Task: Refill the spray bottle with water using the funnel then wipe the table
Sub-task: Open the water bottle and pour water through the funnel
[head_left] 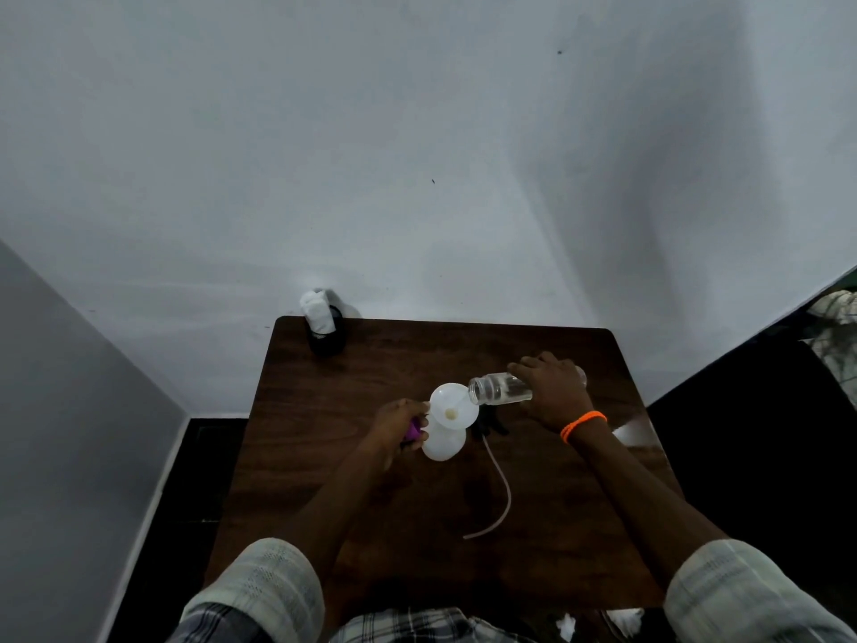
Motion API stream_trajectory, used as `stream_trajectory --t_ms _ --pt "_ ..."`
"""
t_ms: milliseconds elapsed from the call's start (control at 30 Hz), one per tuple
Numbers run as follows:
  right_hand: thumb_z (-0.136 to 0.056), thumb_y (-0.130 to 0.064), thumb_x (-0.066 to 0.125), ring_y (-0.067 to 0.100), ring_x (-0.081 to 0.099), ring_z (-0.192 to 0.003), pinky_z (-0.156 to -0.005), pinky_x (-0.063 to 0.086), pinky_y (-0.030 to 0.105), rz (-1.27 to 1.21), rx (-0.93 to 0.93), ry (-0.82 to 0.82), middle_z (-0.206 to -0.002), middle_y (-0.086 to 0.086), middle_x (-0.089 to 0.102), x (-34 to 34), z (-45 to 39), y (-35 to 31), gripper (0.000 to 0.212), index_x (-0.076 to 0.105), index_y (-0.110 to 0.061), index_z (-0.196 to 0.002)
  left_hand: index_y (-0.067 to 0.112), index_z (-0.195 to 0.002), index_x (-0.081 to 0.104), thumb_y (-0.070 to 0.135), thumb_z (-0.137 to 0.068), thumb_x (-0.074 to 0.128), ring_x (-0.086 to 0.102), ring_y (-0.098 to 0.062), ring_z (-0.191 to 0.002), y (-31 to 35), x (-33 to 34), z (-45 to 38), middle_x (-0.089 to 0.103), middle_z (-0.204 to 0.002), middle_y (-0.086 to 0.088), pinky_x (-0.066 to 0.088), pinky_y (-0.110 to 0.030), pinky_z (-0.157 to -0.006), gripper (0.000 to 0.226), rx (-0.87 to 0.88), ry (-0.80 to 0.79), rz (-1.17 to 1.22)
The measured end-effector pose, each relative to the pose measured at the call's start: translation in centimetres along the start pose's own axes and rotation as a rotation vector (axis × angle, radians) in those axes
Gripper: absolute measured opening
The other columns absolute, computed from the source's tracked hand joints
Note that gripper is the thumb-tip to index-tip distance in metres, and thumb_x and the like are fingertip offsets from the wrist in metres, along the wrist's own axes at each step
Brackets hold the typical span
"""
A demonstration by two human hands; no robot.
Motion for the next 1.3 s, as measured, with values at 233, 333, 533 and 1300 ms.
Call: stream_trajectory --t_ms 233,333,533,1300 --pt "-0.072 -0.035 0.078 0.028 0.057 -0.110 -0.082 0.046 0.042 0.006 0.009 0.013 -0.126 -0.001 0.066 0.1 -0.1 0.3 0.061 0.063 -0.027 -0.131 0.003 -0.092 0.067 0.018 -0.091 0.067 0.057 -0.019 -0.047 0.2 0.1 0.2 0.063 -0.071 -0.011 0.044 -0.026 -0.043 0.014 0.004 -0.005 0.011" --pt "-0.073 -0.034 0.077 0.028 0.056 -0.112 -0.083 0.046 0.043 0.012 0.005 0.008 -0.128 -0.001 0.065 -0.1 -0.1 0.2 0.062 0.061 -0.027 -0.132 0.004 -0.089 0.067 0.018 -0.090 0.068 0.056 -0.019 -0.046 0.0 0.0 0.0 0.063 -0.072 -0.013 0.044 -0.027 -0.043 0.015 0.009 -0.004 0.019" --pt "-0.070 -0.032 0.079 0.029 0.058 -0.107 -0.081 0.048 0.043 0.019 0.004 0.006 -0.121 -0.002 0.067 0.0 0.0 0.2 0.060 0.064 -0.027 -0.128 0.002 -0.088 0.064 0.015 -0.091 0.066 0.052 -0.019 -0.041 0.1 0.2 0.2 0.059 -0.067 -0.012 0.038 -0.024 -0.040 0.014 0.021 -0.014 0.040" --pt "-0.069 -0.029 0.080 0.028 0.057 -0.111 -0.085 0.047 0.044 0.029 0.001 0.024 -0.125 -0.002 0.066 -1.4 0.4 0.1 0.063 0.063 -0.028 -0.130 0.006 -0.092 0.070 0.021 -0.087 0.072 0.059 -0.021 -0.055 -1.0 0.0 -0.2 0.065 -0.073 -0.010 0.049 -0.031 -0.053 0.016 -0.018 -0.005 0.063"
Point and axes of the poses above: each hand's wrist, its own z-axis away from the middle knuckle, its own x-axis out of the palm, y = z × x, the point moved 9 cm from there along -z, towards the middle knuckle
